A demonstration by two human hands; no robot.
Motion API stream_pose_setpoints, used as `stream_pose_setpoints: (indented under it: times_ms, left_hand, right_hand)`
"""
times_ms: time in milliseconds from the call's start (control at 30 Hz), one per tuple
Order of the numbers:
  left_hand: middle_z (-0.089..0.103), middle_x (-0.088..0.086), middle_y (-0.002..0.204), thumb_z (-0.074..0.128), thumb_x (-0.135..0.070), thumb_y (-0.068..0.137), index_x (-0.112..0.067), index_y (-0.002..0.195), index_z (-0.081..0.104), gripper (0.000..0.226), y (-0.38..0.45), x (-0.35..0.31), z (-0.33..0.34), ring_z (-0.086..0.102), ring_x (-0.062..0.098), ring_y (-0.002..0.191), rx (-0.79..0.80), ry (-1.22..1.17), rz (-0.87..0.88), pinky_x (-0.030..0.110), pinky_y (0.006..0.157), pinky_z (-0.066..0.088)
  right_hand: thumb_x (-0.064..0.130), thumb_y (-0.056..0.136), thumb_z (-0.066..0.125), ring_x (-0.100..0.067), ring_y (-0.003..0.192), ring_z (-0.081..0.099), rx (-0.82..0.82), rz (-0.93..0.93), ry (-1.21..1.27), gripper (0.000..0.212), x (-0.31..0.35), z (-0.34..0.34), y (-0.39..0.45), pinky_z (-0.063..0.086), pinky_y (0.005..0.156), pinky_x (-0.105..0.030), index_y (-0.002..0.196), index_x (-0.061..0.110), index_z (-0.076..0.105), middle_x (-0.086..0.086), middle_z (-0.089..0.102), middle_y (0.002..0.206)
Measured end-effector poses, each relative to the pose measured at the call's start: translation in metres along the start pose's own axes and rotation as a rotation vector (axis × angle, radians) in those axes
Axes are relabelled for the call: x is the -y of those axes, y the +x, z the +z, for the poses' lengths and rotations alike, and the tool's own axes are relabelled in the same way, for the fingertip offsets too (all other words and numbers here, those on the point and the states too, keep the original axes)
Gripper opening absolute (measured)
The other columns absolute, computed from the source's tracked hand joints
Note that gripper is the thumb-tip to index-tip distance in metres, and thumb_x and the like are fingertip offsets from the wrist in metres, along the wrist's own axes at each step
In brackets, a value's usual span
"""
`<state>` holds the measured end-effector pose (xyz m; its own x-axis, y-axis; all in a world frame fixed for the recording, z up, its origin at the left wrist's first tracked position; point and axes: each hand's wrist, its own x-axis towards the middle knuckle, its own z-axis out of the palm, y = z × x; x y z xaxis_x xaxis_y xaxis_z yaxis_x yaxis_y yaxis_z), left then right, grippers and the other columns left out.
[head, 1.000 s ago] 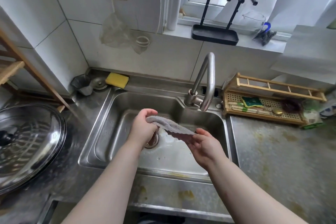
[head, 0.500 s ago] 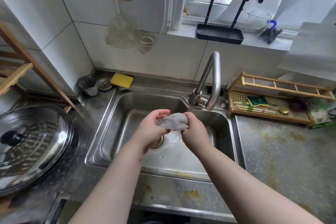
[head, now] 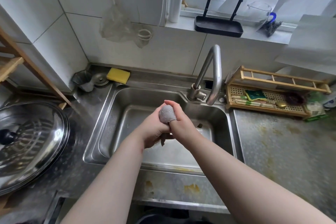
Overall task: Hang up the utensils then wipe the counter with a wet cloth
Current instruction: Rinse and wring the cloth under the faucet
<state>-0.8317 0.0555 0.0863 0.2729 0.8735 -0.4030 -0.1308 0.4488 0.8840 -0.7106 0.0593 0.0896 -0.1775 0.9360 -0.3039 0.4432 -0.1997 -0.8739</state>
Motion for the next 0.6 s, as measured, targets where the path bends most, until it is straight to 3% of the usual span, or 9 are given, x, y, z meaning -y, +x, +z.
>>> stream_pose_setpoints:
  times_ms: [100,167,233,300,367,467,533,600]
  left_hand:
    - [0.063,0.018,0.092,0.05,0.028,0.074,-0.001,0.12,0.055,0.055,0.006,0.002,-0.004,0.064,0.025,0.078,0.057,-0.001,-0.029,0.032,0.065,0.05]
    - [0.057,0.018,0.086,0.062,0.013,0.066,0.005,0.109,0.058,0.045,0.012,0.007,-0.008,0.052,0.026,0.077,-0.016,0.084,-0.033,0.037,0.067,0.039]
    - [0.062,0.012,0.081,0.071,0.006,0.064,-0.001,0.101,0.065,0.038,0.019,0.008,-0.01,0.053,0.021,0.076,-0.12,0.189,-0.031,0.033,0.067,0.041]
    - [0.07,0.004,0.085,0.075,0.003,0.068,-0.01,0.1,0.067,0.036,0.024,0.007,-0.007,0.06,0.016,0.072,-0.173,0.341,0.006,0.026,0.062,0.048]
    - [0.071,0.004,0.093,0.074,-0.003,0.071,-0.016,0.107,0.063,0.039,0.027,0.003,-0.003,0.063,0.015,0.072,-0.215,0.502,0.054,0.028,0.06,0.053]
    - [0.067,-0.003,0.103,0.071,-0.012,0.074,-0.027,0.117,0.057,0.049,0.032,-0.003,-0.009,0.063,0.016,0.089,-0.282,0.836,0.228,0.033,0.077,0.053]
    - [0.061,-0.006,0.103,0.071,-0.012,0.072,-0.031,0.113,0.057,0.048,0.036,-0.007,-0.015,0.06,0.017,0.091,-0.2,1.007,0.385,0.034,0.08,0.051]
    - [0.055,-0.008,0.098,0.073,-0.012,0.073,-0.031,0.109,0.059,0.043,0.041,-0.009,-0.018,0.058,0.017,0.088,-0.035,1.138,0.539,0.034,0.076,0.05]
  right_hand:
    - [0.021,0.071,0.037,-0.03,0.145,0.032,0.038,0.064,-0.124,0.075,-0.002,-0.005,0.009,0.032,0.115,-0.058,0.135,0.059,0.037,0.0,0.044,0.151]
    - [0.024,0.079,0.041,-0.026,0.136,0.044,0.067,0.116,-0.141,0.068,0.0,-0.01,0.015,0.037,0.114,-0.048,0.142,0.048,0.037,-0.001,0.05,0.146]
    - [0.022,0.093,0.05,-0.021,0.125,0.053,0.13,0.175,-0.081,0.055,-0.001,-0.015,0.019,0.043,0.104,-0.034,0.145,0.037,0.042,-0.002,0.057,0.137]
    - [0.023,0.094,0.059,-0.017,0.121,0.054,0.214,0.242,0.055,0.052,-0.007,-0.023,0.018,0.042,0.093,-0.029,0.144,0.03,0.047,0.001,0.061,0.131]
    - [0.026,0.082,0.064,-0.018,0.115,0.052,0.351,0.345,0.267,0.064,-0.017,-0.036,0.016,0.038,0.093,-0.034,0.144,0.031,0.049,0.003,0.063,0.124]
    - [0.031,0.074,0.071,-0.029,0.11,0.059,0.506,0.496,0.648,0.08,-0.027,-0.055,0.015,0.044,0.098,-0.049,0.148,0.025,0.041,-0.01,0.061,0.123]
    - [0.044,0.073,0.08,-0.044,0.115,0.063,0.55,0.575,0.843,0.09,-0.031,-0.062,0.016,0.051,0.096,-0.058,0.149,0.023,0.036,-0.027,0.055,0.134]
    - [0.054,0.07,0.084,-0.052,0.127,0.054,0.678,0.589,0.944,0.103,-0.033,-0.065,0.02,0.052,0.098,-0.059,0.151,0.013,0.036,-0.035,0.051,0.139]
